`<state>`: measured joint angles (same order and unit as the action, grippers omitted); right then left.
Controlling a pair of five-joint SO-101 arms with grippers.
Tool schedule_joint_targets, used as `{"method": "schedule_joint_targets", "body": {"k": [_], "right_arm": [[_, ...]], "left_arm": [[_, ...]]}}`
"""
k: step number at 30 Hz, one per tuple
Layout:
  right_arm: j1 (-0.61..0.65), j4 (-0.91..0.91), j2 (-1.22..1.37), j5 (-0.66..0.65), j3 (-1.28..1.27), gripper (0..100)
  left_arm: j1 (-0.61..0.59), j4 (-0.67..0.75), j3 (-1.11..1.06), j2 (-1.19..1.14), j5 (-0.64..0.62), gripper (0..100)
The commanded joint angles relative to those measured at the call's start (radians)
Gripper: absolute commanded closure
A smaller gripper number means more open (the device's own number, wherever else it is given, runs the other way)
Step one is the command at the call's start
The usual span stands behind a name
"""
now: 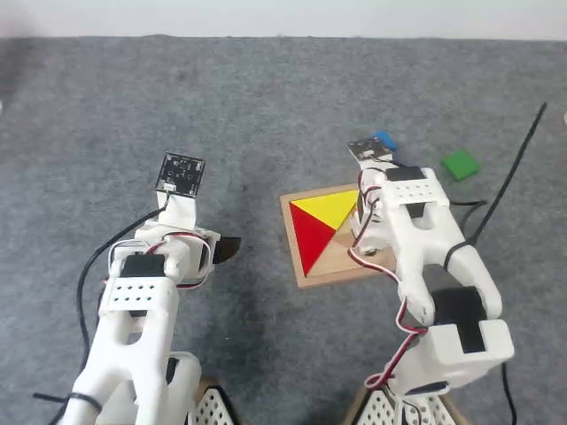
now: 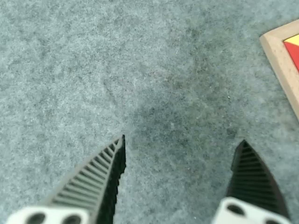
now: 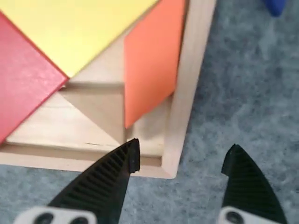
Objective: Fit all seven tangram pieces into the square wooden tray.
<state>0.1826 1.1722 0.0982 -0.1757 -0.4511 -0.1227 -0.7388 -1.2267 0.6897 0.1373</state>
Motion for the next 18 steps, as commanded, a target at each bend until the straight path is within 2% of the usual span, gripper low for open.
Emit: {"method": "schedule_joint_targets", "body": {"k": [1,8,18], "right_arm": [[-0.002,-0.041,-0.042,-0.015,-0.003,69.9],[0.091,-0.077,-0.042,-0.011,-0.043,69.9],[0.147,-0.067,-0.042,0.011,-0.048,69.9]], "left_arm": [[-0.002,0.021,0.005,0.025,0.008,65],[-0.002,0.021,0.005,0.025,0.008,65],[-0.003,0.021,0.005,0.025,0.008,65]]}}
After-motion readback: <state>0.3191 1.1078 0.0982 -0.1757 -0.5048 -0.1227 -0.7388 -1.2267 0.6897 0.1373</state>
